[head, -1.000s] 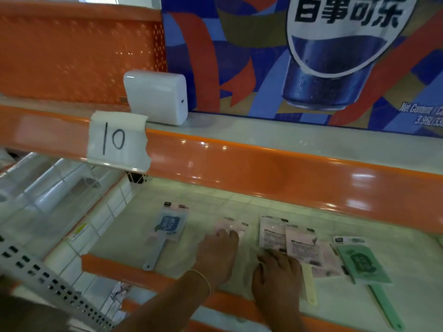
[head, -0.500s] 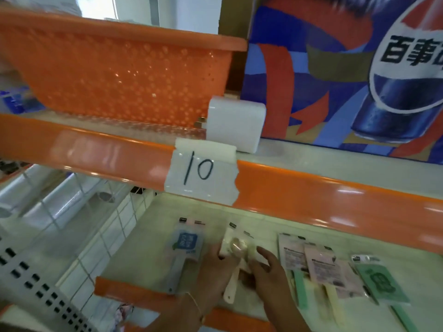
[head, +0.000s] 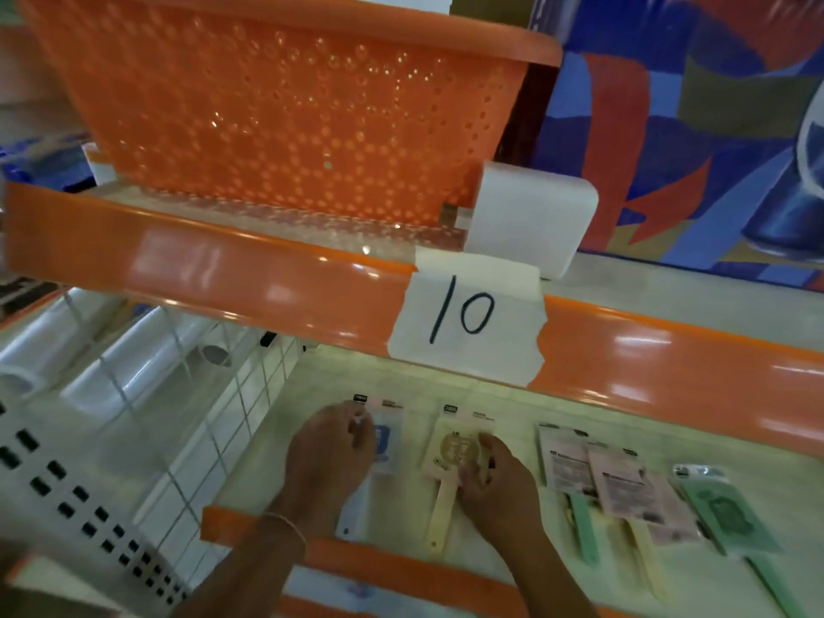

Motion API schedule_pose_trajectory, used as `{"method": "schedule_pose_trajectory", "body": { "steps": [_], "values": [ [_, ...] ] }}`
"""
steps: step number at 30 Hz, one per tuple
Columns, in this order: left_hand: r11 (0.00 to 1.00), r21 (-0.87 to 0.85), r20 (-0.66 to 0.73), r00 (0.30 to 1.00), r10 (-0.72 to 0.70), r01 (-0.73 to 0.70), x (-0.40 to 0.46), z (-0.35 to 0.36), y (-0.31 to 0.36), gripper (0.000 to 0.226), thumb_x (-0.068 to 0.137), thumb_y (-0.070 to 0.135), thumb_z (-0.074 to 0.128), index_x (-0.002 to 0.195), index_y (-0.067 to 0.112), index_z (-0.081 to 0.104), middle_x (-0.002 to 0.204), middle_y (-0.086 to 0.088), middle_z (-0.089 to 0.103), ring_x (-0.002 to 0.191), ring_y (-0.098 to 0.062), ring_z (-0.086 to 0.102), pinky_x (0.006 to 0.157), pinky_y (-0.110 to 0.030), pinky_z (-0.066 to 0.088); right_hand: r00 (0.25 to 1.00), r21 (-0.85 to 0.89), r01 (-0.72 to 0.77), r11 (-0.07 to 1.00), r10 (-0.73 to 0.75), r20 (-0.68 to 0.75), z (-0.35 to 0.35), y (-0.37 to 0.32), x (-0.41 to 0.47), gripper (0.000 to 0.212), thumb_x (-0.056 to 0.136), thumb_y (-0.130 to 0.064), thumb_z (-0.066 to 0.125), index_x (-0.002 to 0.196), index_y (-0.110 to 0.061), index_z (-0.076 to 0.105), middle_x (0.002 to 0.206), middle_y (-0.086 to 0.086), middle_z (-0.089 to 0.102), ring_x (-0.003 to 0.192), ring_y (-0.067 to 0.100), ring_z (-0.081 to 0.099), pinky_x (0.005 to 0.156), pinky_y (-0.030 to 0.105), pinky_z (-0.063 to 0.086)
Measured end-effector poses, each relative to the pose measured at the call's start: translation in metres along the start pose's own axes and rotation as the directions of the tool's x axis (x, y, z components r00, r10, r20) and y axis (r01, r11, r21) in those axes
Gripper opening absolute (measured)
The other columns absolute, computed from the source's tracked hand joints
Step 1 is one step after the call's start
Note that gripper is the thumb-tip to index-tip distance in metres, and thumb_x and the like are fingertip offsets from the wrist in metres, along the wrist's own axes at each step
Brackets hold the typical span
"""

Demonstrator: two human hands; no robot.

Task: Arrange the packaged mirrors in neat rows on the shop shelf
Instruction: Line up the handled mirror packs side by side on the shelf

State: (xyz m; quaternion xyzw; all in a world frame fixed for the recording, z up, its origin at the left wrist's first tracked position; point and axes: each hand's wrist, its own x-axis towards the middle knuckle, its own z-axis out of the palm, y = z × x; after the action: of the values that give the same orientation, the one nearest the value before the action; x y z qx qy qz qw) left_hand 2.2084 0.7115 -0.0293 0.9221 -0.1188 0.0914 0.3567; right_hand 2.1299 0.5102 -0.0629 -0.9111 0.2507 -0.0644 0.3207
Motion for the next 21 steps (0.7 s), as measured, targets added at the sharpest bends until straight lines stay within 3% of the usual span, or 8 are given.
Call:
{"method": "schedule_pose_trajectory", "body": {
  "steps": [4,9,14,21],
  "values": [
    [1.000,0.025,0.076,0.997,0.012,-0.014,0.005,0.003,-0.049,0.034,0.094,0.016,0.054,0.125,0.004,0.056,0.120,-0.012,0.060,0.112,-0.027,0.056,0.093,-0.033,0.045,0.994,-0.250,0.112,0.962,-0.111,0.016,0.016,-0.005,-0.002,0.043,0.088,-0.042,0.052,0.126,-0.022,0.057,0.114,0.003,0.059,0.105,0.025,0.051,0.094,0.035,0.042],
    [0.995,0.102,0.186,0.982,-0.016,-0.003,-0.001,0.026,-0.085,0.039,0.098,0.023,0.044,0.129,0.002,0.053,0.139,-0.014,0.050,0.138,-0.027,0.034,0.114,-0.039,0.030,0.987,-0.277,0.110,0.954,-0.137,-0.080,0.031,0.001,-0.011,0.049,0.085,-0.050,0.050,0.125,-0.024,0.061,0.127,0.003,0.057,0.111,0.027,0.049,0.092,0.039,0.045],
    [0.988,0.125,0.138,0.988,0.072,-0.089,0.000,0.031,-0.086,0.025,0.096,0.018,0.049,0.097,0.002,0.068,0.127,-0.017,0.059,0.134,-0.032,0.040,0.111,-0.045,0.034,0.983,-0.240,0.132,0.962,-0.158,-0.094,0.036,0.006,-0.014,0.071,0.076,-0.068,0.030,0.126,-0.028,0.061,0.134,-0.002,0.057,0.118,0.025,0.047,0.098,0.042,0.043],
    [0.998,0.034,0.155,0.987,0.051,-0.057,-0.005,0.022,-0.077,0.063,0.089,0.043,0.027,0.096,0.000,0.072,0.121,-0.016,0.064,0.132,-0.030,0.043,0.109,-0.042,0.037,0.978,-0.163,0.145,0.976,-0.166,-0.127,0.040,0.008,-0.011,0.051,0.078,-0.061,0.060,0.114,-0.025,0.069,0.119,0.000,0.064,0.109,0.021,0.053,0.094,0.036,0.046]
  ]
}}
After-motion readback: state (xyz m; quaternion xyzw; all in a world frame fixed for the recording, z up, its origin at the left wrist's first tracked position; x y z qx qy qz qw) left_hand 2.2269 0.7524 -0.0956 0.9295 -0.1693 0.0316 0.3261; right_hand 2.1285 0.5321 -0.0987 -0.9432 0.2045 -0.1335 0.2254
